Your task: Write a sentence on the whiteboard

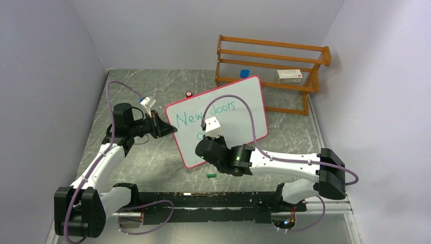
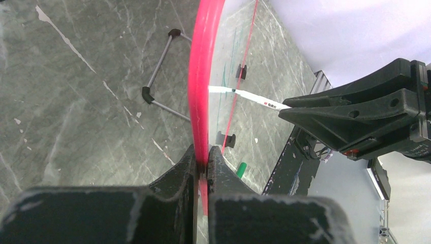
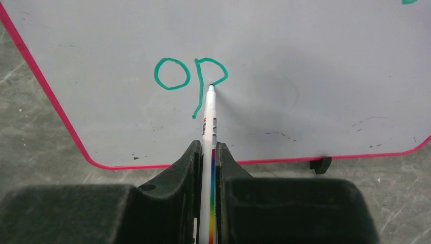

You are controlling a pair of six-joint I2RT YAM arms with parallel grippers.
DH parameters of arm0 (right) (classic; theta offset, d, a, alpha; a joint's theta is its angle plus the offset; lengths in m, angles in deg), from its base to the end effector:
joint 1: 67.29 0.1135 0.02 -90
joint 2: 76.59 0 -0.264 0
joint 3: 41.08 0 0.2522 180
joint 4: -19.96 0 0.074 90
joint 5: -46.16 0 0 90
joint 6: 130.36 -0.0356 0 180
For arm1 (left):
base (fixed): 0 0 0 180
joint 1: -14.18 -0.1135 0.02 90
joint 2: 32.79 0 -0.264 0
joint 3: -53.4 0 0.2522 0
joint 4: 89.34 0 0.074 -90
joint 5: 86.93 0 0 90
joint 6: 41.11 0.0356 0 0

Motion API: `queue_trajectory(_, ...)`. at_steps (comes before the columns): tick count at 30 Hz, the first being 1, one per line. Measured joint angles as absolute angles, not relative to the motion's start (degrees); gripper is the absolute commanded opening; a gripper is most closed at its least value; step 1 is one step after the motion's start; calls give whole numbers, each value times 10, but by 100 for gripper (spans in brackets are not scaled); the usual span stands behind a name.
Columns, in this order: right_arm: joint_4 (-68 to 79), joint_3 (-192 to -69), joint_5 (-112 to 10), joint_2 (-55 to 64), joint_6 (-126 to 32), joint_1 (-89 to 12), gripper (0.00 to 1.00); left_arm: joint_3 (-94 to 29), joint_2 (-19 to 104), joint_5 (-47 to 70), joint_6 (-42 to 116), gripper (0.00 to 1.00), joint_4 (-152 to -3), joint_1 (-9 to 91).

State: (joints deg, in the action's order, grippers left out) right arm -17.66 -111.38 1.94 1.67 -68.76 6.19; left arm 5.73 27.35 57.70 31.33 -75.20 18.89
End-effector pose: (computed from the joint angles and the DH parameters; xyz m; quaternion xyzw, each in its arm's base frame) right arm 0.1056 0.2662 0.2665 -0.1911 0.8441 0.0435 0.4991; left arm 0.2163 -0.0469 0.2456 0.1550 0.7782 -0.4732 0.3826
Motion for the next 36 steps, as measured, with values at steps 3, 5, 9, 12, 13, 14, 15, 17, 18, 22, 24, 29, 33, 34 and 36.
queue_trajectory(3, -177, -1114, 16, 17, -687, 63, 0, 57, 274, 577, 313, 5, -752, 189)
queue_trajectory(5, -176, -1114, 16, 18, -686, 63, 0, 57, 274, 577, 313, 5, -752, 189)
queue_trajectory(9, -175, -1114, 12, 18, -686, 64, 0, 57, 274, 577, 313, 5, -752, 189)
queue_trajectory(12, -174, -1114, 8, 18, -686, 65, 0, 57, 274, 577, 313, 5, -752, 189)
queue_trajectory(13, -173, -1114, 7, 18, -686, 66, 0, 57, 274, 577, 313, 5, -752, 189)
queue_trajectory(14, -172, -1114, 6, 18, -686, 66, 0, 57, 274, 577, 313, 5, -752, 189)
queue_trajectory(15, -172, -1114, 5, 18, -686, 66, 0, 57, 274, 577, 313, 5, -752, 189)
queue_trajectory(17, -172, -1114, 5, 18, -686, 67, 0, 57, 274, 577, 313, 5, -752, 189)
queue_trajectory(18, -172, -1114, 5, 18, -686, 67, 0, 57, 274, 577, 313, 5, -752, 189)
queue_trajectory(22, -174, -1114, 5, 14, -686, 66, 0, 57, 274, 577, 313, 5, -752, 189)
queue_trajectory(24, -176, -1114, 5, 9, -687, 66, 0, 56, 274, 577, 314, 5, -752, 189)
queue_trajectory(29, -177, -1102, 8, -22, -687, 61, 0, 56, 274, 577, 315, 5, -750, 189)
queue_trajectory(33, -176, -1091, 10, -36, -687, 46, 0, 55, 274, 577, 316, 5, -748, 189)
queue_trajectory(34, -175, -1090, 10, -37, -686, 43, 0, 55, 274, 577, 316, 5, -748, 189)
queue_trajectory(36, -172, -1084, 9, -38, -686, 39, 0, 55, 274, 577, 316, 5, -748, 189)
